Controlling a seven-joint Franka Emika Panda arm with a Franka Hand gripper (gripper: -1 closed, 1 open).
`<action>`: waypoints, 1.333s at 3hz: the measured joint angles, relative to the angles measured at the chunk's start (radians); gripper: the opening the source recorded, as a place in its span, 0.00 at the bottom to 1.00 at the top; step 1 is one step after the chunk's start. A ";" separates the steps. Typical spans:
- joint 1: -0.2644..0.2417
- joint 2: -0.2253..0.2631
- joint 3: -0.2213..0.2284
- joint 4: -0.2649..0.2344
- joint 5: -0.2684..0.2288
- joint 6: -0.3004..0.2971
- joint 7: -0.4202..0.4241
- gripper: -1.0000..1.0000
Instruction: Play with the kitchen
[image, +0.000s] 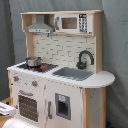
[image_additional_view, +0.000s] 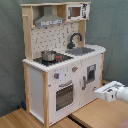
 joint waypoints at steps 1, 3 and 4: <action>-0.041 -0.008 -0.071 0.017 0.000 0.058 0.032 1.00; -0.139 -0.034 -0.068 0.029 0.000 0.177 0.172 1.00; -0.182 -0.040 -0.067 0.025 0.000 0.223 0.253 1.00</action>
